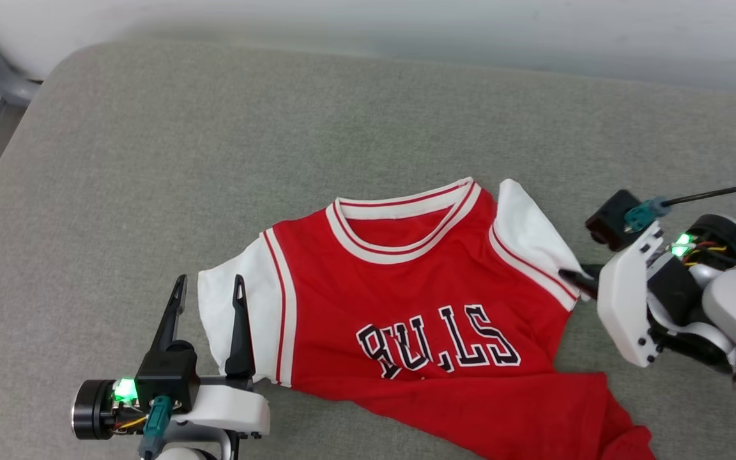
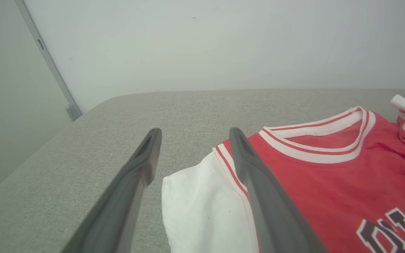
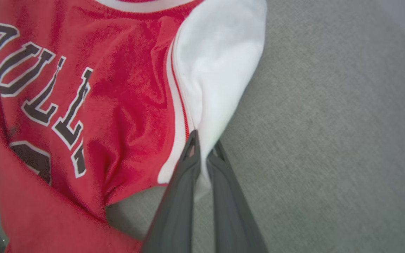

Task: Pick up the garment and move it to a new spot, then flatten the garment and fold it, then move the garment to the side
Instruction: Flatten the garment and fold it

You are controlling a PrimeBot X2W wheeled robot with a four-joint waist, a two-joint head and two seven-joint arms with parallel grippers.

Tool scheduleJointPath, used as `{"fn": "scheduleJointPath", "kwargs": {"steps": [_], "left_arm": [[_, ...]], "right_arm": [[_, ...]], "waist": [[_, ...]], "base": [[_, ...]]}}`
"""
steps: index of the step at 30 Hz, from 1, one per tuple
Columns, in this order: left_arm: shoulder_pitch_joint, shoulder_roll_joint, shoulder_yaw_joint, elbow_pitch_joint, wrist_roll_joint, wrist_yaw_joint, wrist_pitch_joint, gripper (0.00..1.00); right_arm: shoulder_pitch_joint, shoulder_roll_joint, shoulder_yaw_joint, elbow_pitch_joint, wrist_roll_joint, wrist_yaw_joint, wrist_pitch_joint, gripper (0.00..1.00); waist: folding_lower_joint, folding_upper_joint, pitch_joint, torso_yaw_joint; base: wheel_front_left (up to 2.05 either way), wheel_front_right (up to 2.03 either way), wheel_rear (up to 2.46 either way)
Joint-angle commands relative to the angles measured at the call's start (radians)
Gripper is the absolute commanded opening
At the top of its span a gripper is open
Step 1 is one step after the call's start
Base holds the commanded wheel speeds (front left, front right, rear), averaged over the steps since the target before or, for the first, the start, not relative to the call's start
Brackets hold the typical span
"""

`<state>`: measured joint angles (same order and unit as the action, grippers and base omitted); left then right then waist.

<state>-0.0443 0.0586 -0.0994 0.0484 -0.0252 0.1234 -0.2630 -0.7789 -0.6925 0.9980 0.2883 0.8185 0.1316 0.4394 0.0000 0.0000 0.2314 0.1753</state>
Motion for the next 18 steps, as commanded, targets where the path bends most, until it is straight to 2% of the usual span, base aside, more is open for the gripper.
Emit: {"fn": "scheduleJointPath", "kwargs": {"steps": [1,5,13,16,18], "left_arm": [[0.014,0.005,0.003,0.000,0.005,0.000,-0.003,1.00],[0.030,0.009,0.010,0.000,0.004,0.001,-0.003,1.00],[0.062,0.012,0.019,-0.005,0.003,-0.005,-0.003,1.00],[0.067,0.013,0.020,-0.004,0.004,-0.007,-0.003,1.00],[0.065,0.013,0.020,-0.003,0.005,-0.009,-0.003,1.00]], "right_arm": [[0.003,-0.021,-0.015,-0.015,0.004,-0.002,-0.031,0.00],[0.043,-0.064,-0.048,-0.041,0.001,-0.002,-0.080,0.00],[0.237,-0.161,-0.216,-0.038,0.020,-0.002,-0.146,0.00],[0.339,-0.177,-0.279,-0.011,0.010,-0.002,-0.159,0.00],[0.409,-0.166,-0.319,0.009,0.019,-0.002,-0.163,0.00]], "waist": [[0.0000,0.0000,-0.027,-0.025],[0.0000,0.0000,-0.050,-0.049],[0.0000,0.0000,-0.083,-0.100],[0.0000,0.0000,-0.085,-0.111],[0.0000,0.0000,-0.082,-0.116]], "base": [[0.00,0.00,0.00],[0.00,0.00,0.00],[0.00,0.00,0.00],[0.00,0.00,0.00],[0.00,0.00,0.00]]}}
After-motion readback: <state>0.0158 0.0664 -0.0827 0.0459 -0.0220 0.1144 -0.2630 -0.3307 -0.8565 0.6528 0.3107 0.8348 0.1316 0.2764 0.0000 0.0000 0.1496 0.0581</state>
